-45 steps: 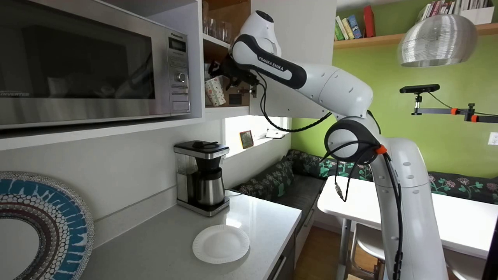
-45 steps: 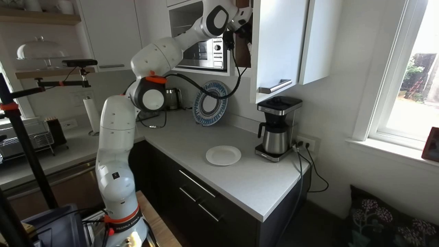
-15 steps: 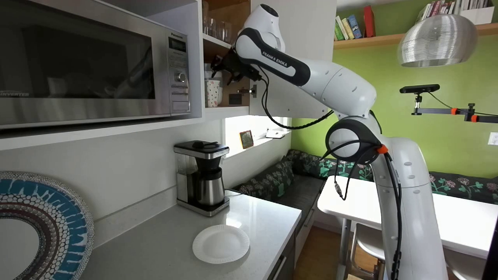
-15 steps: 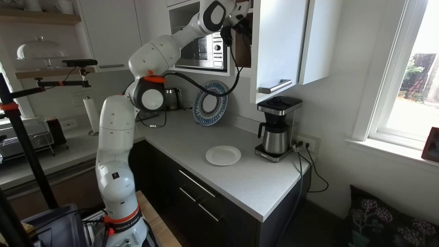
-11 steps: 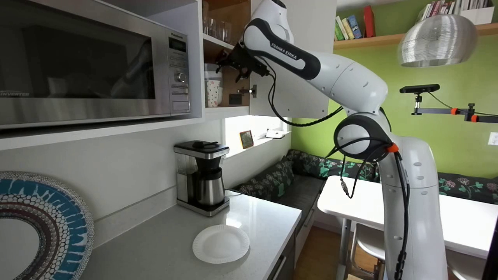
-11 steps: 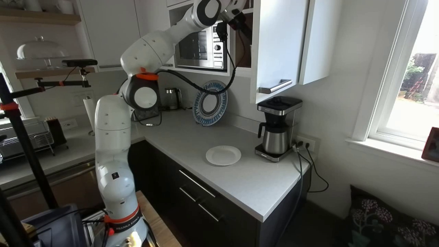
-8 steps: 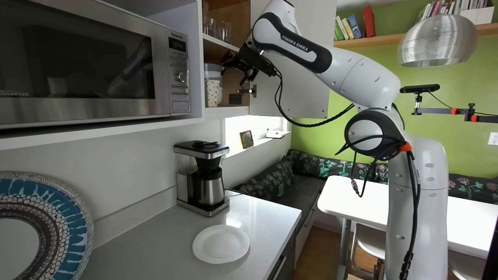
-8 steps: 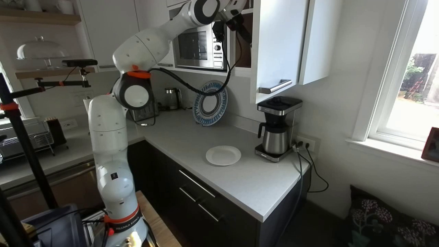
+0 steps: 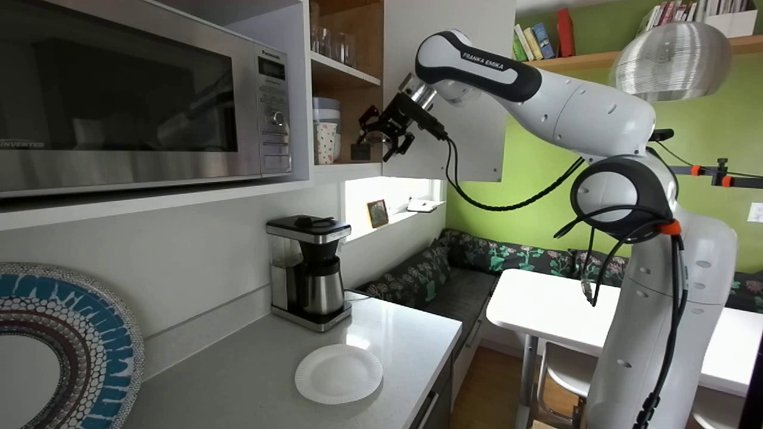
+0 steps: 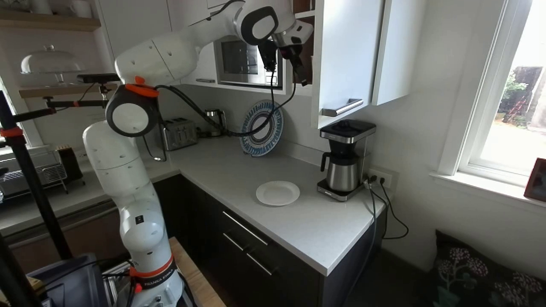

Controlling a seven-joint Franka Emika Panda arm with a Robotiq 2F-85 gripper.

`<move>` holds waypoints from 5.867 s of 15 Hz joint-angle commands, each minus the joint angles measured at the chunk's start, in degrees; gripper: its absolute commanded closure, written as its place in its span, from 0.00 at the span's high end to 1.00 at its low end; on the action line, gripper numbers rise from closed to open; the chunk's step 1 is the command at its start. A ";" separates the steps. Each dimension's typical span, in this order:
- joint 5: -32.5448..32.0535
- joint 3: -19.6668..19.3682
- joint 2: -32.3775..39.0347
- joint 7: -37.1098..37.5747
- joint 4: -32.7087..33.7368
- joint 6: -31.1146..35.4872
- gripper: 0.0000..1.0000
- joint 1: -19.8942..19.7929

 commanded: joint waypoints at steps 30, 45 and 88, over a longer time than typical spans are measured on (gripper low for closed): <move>20.97 -7.54 5.97 -49.07 -41.84 -4.95 1.00 1.33; 23.07 -2.97 24.47 -62.50 -32.99 -2.89 1.00 -2.97; 33.05 1.35 29.58 -65.10 -32.95 3.86 0.00 -4.74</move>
